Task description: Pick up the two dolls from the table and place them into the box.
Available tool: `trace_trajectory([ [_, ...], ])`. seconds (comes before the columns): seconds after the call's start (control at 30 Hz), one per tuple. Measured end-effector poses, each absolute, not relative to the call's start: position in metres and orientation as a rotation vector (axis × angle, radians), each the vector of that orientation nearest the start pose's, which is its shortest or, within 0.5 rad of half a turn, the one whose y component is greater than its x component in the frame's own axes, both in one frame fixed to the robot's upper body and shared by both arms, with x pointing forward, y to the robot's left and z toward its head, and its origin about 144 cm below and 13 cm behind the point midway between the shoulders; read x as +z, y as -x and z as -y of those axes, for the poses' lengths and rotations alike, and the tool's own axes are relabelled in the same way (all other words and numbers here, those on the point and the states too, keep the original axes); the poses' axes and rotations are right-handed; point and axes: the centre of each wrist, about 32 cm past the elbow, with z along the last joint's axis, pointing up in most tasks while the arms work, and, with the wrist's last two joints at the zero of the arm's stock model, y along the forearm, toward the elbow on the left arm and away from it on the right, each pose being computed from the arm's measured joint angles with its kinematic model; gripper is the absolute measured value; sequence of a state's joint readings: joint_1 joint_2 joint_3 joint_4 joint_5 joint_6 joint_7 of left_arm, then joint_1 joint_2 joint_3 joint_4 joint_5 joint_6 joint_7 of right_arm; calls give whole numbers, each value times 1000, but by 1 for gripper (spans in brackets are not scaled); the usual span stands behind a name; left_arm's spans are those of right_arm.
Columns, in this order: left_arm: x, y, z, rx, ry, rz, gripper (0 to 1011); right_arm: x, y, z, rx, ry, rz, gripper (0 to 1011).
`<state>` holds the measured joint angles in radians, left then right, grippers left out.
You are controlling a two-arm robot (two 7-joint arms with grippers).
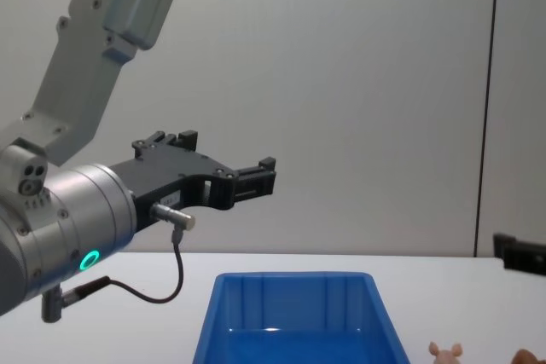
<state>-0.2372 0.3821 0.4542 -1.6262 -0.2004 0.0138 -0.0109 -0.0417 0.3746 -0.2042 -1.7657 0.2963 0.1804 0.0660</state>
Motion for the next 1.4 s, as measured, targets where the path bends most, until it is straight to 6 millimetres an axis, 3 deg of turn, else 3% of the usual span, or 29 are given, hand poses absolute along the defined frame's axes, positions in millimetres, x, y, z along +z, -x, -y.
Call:
trace_trajectory([
  [0.6, 1204, -492, -198, 1124, -61, 268, 1001, 1159, -430, 265, -1259, 327, -58, 1003],
  [1.4, 1204, -492, -198, 1124, -61, 268, 1001, 1137, -436, 260, -1226, 405, -109, 1003],
])
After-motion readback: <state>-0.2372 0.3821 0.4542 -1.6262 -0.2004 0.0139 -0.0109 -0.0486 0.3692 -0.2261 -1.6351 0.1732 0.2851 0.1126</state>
